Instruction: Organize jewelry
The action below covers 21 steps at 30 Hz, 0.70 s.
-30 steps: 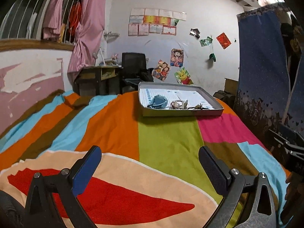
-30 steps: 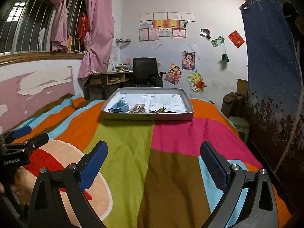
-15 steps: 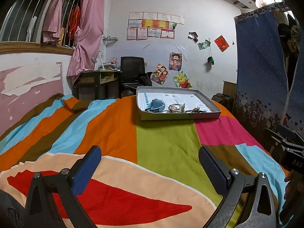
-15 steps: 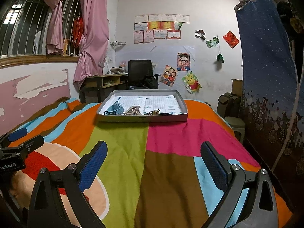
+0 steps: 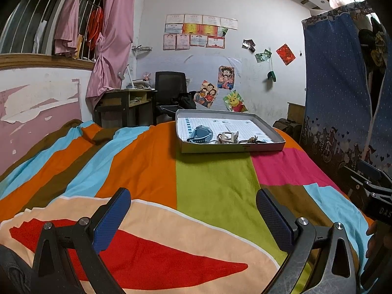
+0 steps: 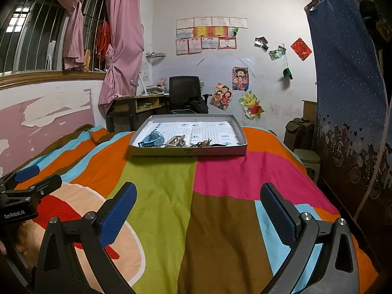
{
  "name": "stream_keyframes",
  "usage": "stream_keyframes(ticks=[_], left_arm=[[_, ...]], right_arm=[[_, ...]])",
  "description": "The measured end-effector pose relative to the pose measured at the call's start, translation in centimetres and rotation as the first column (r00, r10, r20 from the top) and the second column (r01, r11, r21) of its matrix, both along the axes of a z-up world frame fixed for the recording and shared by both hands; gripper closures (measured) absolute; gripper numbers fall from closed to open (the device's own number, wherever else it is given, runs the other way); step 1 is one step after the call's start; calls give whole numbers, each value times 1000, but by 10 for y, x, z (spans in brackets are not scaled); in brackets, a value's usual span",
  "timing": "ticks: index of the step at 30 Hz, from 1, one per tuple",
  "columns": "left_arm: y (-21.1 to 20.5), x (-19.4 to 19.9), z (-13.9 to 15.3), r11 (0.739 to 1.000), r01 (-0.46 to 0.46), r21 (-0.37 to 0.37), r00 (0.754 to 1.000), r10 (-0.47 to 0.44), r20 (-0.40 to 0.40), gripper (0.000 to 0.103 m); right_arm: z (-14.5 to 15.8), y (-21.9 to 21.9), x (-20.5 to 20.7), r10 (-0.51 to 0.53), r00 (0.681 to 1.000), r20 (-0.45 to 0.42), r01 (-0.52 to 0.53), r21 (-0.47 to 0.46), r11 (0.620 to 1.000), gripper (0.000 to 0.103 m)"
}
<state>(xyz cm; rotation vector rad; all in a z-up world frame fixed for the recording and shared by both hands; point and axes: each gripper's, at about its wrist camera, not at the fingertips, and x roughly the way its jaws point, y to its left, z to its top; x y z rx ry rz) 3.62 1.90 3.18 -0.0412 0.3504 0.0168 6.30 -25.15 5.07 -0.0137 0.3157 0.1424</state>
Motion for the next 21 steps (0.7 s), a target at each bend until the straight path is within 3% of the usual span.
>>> stream_keyframes(ticks=[21], left_arm=[[-3, 0, -1, 1000, 11, 10, 1000, -11, 5, 0]], right_arm=[[-2, 5, -3, 17, 1000, -3, -17, 10, 1000, 2]])
